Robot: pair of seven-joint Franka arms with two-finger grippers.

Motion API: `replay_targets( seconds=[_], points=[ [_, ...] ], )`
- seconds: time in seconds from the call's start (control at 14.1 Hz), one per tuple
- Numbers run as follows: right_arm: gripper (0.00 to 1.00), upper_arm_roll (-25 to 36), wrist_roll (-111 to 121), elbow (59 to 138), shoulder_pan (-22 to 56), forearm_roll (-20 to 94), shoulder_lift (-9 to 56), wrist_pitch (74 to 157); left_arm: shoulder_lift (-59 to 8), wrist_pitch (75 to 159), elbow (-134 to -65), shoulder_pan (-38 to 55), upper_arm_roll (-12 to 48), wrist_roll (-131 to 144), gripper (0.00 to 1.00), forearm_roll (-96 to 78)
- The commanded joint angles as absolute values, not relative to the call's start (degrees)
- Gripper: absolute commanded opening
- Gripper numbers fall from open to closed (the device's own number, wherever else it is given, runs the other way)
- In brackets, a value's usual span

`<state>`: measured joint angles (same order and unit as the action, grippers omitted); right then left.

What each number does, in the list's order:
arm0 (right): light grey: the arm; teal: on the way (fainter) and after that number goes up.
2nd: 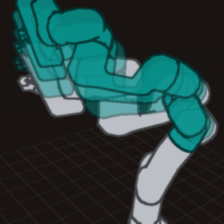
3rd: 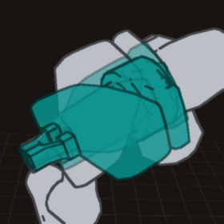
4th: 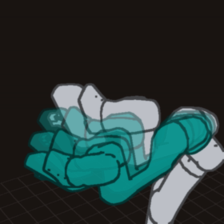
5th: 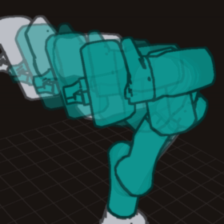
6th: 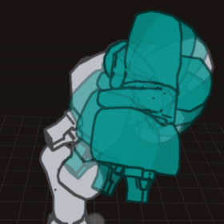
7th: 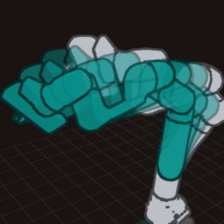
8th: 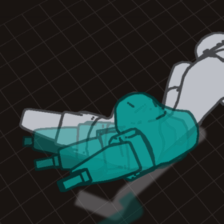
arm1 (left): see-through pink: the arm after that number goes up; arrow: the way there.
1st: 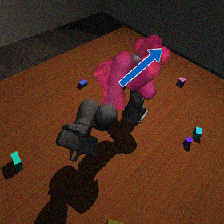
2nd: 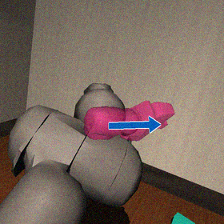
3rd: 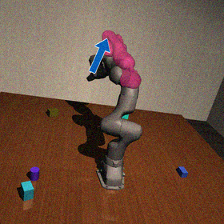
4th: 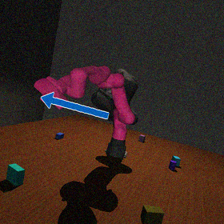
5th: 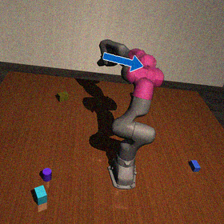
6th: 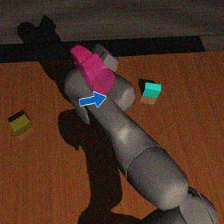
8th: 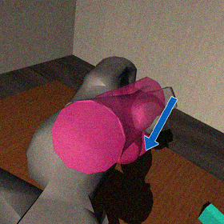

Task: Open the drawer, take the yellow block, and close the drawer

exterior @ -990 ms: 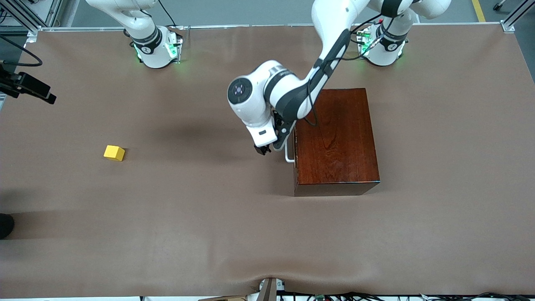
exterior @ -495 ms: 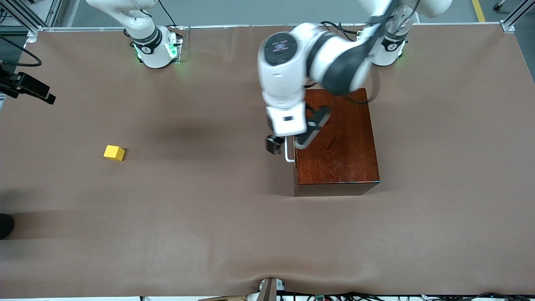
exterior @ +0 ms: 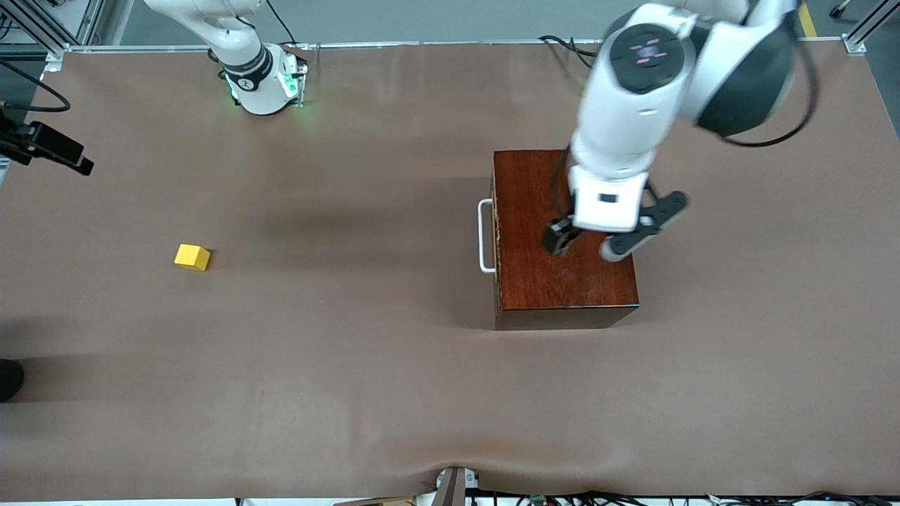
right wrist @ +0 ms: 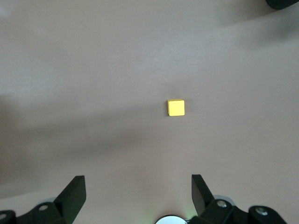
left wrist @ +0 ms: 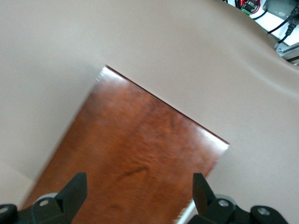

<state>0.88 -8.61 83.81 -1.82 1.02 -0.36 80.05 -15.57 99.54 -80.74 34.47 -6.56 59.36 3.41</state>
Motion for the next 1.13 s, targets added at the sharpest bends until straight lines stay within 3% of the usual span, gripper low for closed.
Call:
replay_targets(
  seconds=[0.0,1.06],
  points=[
    [1.00,0.3,-8.7,84.2,-2.5,1.0,-1.0,80.2,-8.1,98.2,-88.2,30.0,-5.8,47.3,1.00,3.3],
    [1.00,0.2,-8.6,84.2,-2.6,1.0,-0.9,80.1,-0.3,85.8,-88.4,10.9,-4.9,2.1,1.00,3.2]
  ],
)
